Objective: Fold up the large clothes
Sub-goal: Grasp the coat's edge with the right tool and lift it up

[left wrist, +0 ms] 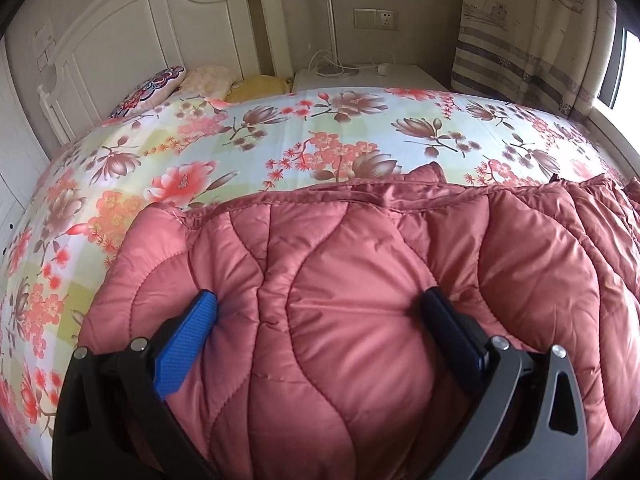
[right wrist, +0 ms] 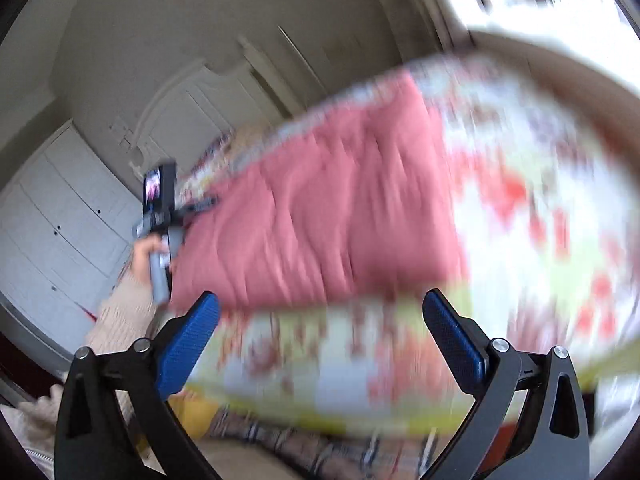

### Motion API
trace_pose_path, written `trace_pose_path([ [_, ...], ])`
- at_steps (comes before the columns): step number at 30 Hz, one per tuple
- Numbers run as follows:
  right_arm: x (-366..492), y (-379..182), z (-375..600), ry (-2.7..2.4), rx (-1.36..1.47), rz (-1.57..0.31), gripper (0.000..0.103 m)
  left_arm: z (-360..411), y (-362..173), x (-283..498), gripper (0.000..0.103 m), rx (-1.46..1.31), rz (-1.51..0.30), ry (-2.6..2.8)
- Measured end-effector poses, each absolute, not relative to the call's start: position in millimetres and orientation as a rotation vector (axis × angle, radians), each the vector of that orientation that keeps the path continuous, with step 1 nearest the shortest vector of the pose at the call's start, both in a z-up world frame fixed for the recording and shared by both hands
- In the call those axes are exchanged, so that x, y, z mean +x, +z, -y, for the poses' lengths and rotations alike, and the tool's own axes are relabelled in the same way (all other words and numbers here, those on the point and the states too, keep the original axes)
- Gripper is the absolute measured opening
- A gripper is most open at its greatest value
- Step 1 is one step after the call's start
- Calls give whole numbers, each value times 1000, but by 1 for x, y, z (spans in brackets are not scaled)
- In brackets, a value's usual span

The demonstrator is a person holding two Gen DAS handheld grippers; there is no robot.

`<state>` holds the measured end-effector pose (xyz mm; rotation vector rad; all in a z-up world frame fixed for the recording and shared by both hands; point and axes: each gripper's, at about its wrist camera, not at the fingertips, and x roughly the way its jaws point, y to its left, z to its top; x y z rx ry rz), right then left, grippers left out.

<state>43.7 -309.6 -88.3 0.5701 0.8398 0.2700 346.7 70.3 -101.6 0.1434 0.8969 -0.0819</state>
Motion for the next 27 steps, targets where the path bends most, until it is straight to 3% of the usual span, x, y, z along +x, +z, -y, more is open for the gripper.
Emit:
trace_pose_path([
  [6, 85, -106, 287, 273, 603, -823, 95, -77, -105, 353, 101, 120, -911, -94],
  [14, 164, -108, 293, 151, 905, -577, 93, -83, -106, 357, 101, 96, -911, -22],
  [15, 173, -108, 289, 177, 904, -565, 88, -85, -105, 357, 101, 87, -910, -14],
  [17, 176, -112, 295, 193, 942, -550, 41, -84, -104, 352, 101, 87, -900, -11],
  [20, 154, -105, 309, 257, 987, -480, 32, -68, -100, 330, 101, 105, -884, -21],
  [27, 88, -65, 324, 210, 743, -398, 32, 17, -36, 249, 101, 169, -659, -132],
])
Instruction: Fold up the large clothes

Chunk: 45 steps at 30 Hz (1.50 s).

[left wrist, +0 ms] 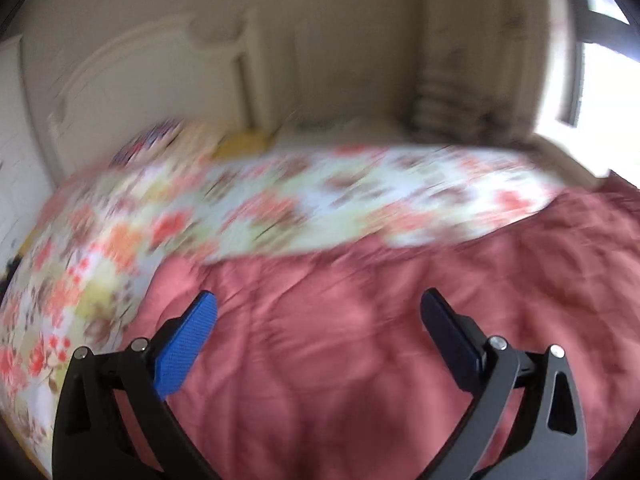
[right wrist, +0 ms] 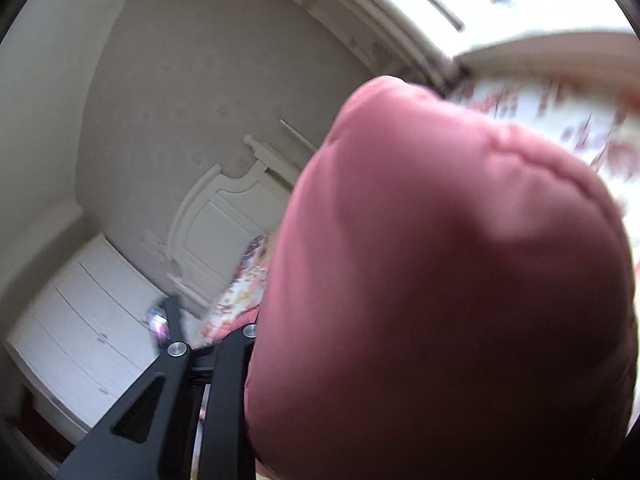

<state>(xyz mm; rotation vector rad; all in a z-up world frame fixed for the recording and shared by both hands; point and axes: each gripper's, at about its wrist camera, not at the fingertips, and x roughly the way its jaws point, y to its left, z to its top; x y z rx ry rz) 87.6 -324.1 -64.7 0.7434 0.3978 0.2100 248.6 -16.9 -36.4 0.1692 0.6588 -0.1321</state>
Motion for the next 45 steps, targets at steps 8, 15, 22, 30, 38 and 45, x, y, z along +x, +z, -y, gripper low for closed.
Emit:
trace_pose_path([
  [8, 72, -35, 309, 169, 627, -384, 32, 88, -97, 211, 101, 339, -679, -197],
  [15, 59, 3, 235, 101, 297, -336, 32, 44, -80, 219, 94, 127, -768, -369],
  [22, 55, 26, 145, -49, -55, -317, 32, -123, -23, 176, 101, -7, -520, -92],
  [30, 65, -8, -33, -19, -586, -270, 34, -276, -47, 158, 99, -261, -573, 89],
  [38, 77, -135, -141, -25, -1188, -276, 55, -224, 5, 155, 100, -137, -551, -187],
  [45, 73, -141, -123, -31, -1193, -261, 55, -95, 33, 226, 101, 91, -688, -528],
])
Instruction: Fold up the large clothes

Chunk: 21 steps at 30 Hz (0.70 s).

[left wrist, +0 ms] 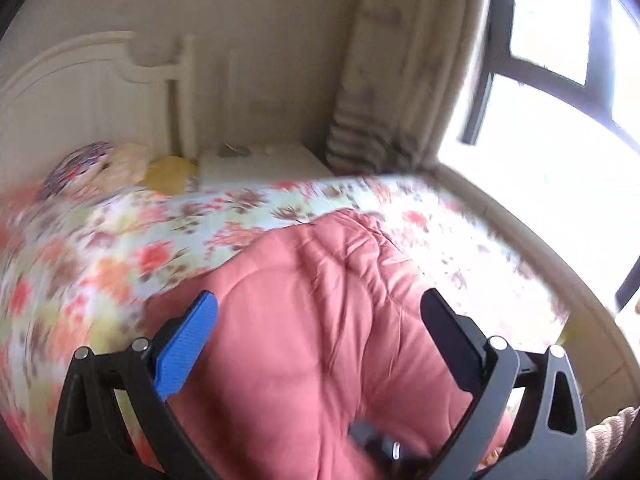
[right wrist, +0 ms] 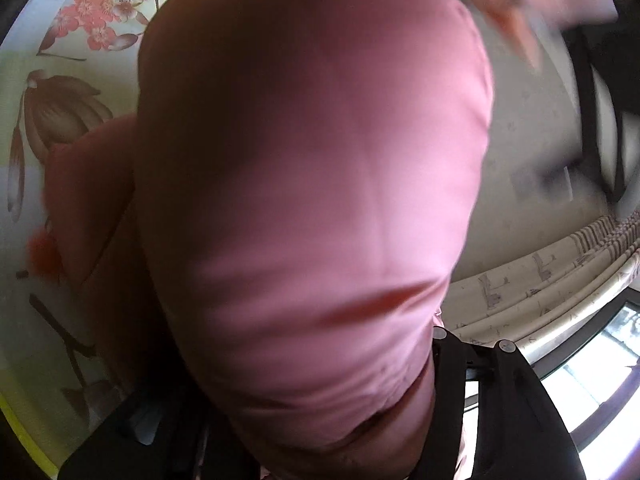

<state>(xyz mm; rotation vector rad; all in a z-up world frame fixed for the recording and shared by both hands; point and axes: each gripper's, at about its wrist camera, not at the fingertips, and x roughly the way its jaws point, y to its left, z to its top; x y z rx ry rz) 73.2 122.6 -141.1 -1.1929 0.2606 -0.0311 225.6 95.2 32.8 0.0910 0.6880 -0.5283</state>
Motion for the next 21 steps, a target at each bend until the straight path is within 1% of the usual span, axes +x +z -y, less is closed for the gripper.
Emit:
trace_pose_path([
  [2, 75, -141, -119, -30, -1190, -252, 54, -78, 12, 259, 101, 160, -765, -492],
  [5, 71, -144, -125, -33, -1181, -234, 55, -86, -52, 306, 101, 195, -904, -405],
  [6, 69, -141, -124, -23, -1179, -227, 56, -99, -67, 314, 101, 126, -921, -426],
  [8, 61, -134, -119, 30, -1166, -224, 60, -121, -79, 317, 101, 18, -912, -415],
  [9, 54, -125, -111, 96, -1131, -248, 61, -123, -78, 313, 101, 28, -894, -399],
  [10, 48, -116, -103, 150, -1087, -260, 65, -123, -77, 309, 101, 52, -872, -383],
  [11, 40, -106, -92, 207, -1024, -267, 72, -123, -78, 306, 101, 67, -857, -373],
  [13, 24, -78, -62, 375, -827, -326, 75, -121, -77, 304, 101, 77, -847, -363],
  [16, 15, -33, -3, 534, -464, -390, 73, -121, -76, 301, 101, 71, -847, -366],
  [17, 15, -22, 1, 545, -380, -395, 69, -121, -76, 299, 101, 70, -846, -366],
  [18, 20, -8, 23, 525, -264, -391, 68, -120, -75, 299, 101, 72, -845, -365],
  [21, 46, 18, 55, 440, -75, -388, 67, -121, -76, 302, 101, 75, -839, -361],
])
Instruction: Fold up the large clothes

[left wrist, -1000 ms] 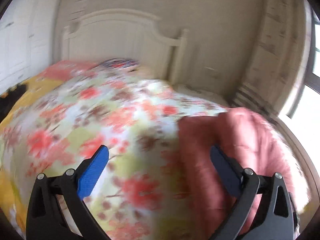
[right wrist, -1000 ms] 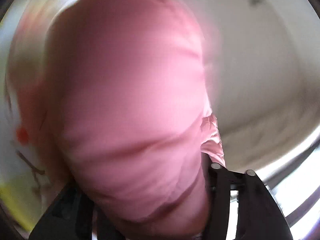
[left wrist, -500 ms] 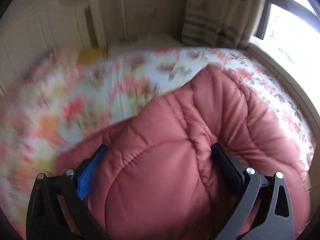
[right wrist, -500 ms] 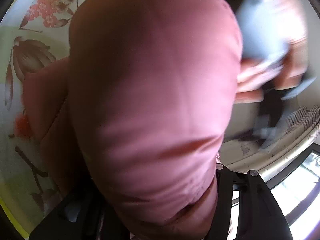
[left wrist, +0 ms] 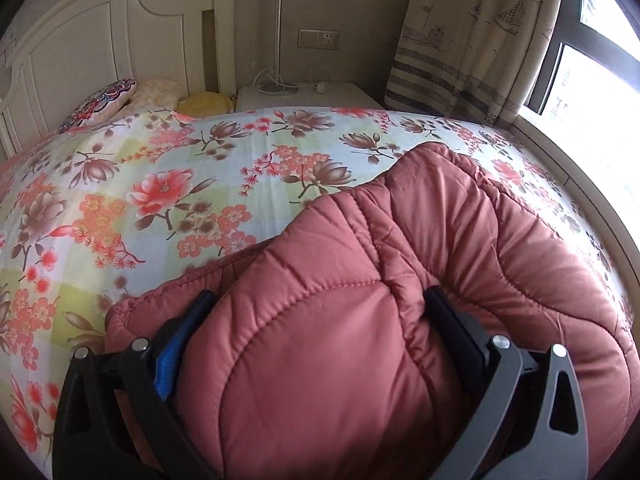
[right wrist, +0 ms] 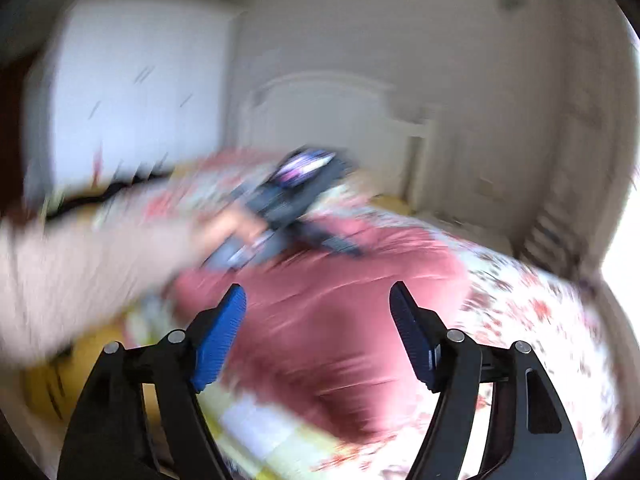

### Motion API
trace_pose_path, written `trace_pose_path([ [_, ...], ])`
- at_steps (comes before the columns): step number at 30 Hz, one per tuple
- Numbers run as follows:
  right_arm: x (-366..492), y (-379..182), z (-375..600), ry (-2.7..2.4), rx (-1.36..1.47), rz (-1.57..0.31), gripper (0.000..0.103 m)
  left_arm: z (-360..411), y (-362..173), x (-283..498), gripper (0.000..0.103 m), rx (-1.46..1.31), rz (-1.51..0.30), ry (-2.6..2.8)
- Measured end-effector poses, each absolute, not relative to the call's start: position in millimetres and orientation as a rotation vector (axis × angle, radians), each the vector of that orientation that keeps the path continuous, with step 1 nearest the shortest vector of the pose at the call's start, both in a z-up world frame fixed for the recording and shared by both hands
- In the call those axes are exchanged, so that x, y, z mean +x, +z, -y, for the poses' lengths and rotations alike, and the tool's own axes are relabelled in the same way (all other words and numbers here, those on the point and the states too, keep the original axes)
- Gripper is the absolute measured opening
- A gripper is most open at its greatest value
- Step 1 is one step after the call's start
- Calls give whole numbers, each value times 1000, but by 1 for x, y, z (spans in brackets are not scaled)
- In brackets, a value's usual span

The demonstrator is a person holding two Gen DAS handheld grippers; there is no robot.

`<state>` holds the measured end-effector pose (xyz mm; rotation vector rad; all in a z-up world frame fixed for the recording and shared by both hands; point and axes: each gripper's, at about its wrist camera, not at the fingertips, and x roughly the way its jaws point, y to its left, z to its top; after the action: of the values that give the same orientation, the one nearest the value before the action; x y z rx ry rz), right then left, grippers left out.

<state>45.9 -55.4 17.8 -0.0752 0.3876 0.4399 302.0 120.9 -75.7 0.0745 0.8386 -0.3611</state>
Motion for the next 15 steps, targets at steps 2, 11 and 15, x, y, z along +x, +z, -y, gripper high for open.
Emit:
trace_pose_path([
  [2, 76, 9, 69, 427, -16, -437, 64, -121, -74, 303, 101, 73, -838, -361],
  [11, 87, -61, -11, 318, -410, -527, 67, -108, -3, 271, 101, 213, -839, -120],
  [15, 86, -64, -12, 303, -411, -523, 67, -112, 27, 221, 101, 24, -750, -98],
])
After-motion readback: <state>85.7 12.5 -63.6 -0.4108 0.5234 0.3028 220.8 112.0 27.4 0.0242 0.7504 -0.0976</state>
